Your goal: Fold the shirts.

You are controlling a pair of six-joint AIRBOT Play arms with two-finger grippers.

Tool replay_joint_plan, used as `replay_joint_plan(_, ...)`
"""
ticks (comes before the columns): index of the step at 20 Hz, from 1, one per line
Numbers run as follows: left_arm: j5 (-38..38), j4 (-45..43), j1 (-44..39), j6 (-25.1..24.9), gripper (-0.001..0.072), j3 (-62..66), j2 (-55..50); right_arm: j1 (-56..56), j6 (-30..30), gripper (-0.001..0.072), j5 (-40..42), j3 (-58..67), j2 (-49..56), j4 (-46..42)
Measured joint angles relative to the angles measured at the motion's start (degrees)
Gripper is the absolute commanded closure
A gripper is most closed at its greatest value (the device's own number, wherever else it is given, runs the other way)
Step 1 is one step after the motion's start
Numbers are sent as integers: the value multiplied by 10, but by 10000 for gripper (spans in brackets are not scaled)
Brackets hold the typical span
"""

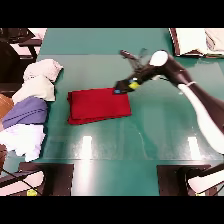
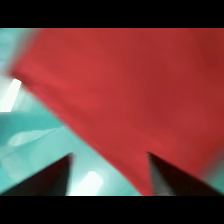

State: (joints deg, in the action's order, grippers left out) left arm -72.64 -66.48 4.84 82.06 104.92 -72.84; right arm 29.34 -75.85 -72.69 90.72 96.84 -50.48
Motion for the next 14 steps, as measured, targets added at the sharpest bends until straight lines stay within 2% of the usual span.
replay_joint_plan(3,-3,0,1,0,679,0,1,-78,-19,98,19,-96,-22,1)
replay_joint_plan(6,-5,3,1,0,679,0,1,-116,-25,99,46,-153,-15,44)
replay_joint_plan(8,-5,5,1,0,679,0,1,-116,-21,102,65,-162,4,70)
replay_joint_plan(9,-5,5,1,0,679,0,1,-109,-20,142,70,-158,16,78)
replay_joint_plan(12,-5,6,1,0,678,0,1,-73,-18,144,76,-116,63,102)
replay_joint_plan(13,-5,7,1,0,679,0,1,-58,-18,220,77,-97,82,111)
replay_joint_plan(14,-6,7,1,0,679,0,1,-45,-18,352,79,-78,100,115)
